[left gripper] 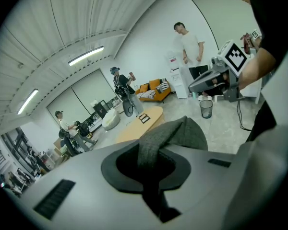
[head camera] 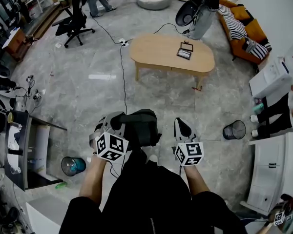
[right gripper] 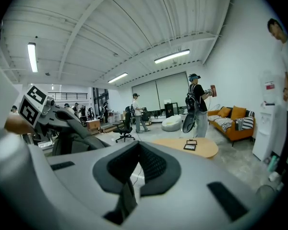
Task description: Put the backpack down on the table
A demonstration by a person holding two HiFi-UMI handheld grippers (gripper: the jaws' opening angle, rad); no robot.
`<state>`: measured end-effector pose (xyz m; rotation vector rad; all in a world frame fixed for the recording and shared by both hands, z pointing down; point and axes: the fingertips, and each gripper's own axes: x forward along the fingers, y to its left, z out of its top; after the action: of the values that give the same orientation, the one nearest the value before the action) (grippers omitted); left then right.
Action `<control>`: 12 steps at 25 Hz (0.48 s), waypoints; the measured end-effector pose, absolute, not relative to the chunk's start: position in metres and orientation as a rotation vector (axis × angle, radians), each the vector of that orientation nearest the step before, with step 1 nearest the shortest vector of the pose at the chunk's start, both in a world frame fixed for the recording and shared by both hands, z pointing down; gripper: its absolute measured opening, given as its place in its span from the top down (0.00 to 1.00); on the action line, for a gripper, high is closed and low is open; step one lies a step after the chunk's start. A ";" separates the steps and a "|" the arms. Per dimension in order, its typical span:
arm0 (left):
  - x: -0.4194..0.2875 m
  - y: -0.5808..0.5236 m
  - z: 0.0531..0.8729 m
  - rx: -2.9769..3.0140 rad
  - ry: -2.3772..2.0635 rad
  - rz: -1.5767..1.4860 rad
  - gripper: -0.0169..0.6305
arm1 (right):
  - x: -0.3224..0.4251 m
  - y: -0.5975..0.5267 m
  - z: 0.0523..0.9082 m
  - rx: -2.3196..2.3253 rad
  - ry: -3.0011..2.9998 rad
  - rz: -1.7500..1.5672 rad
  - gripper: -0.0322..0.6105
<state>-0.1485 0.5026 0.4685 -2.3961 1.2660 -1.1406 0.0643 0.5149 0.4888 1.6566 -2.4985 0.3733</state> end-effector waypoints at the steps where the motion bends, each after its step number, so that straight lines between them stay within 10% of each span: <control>1: -0.148 0.503 0.468 -2.396 1.264 -1.141 0.93 | 0.065 0.515 0.489 1.657 -2.498 0.377 0.93; 12: -0.143 0.497 0.469 -2.401 1.257 -1.155 0.94 | 0.069 0.511 0.493 1.670 -2.492 0.399 0.93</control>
<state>-0.1431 0.4966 0.4687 -2.4008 1.2565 -1.1547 0.0690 0.5110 0.4931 1.6698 -2.4918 0.3988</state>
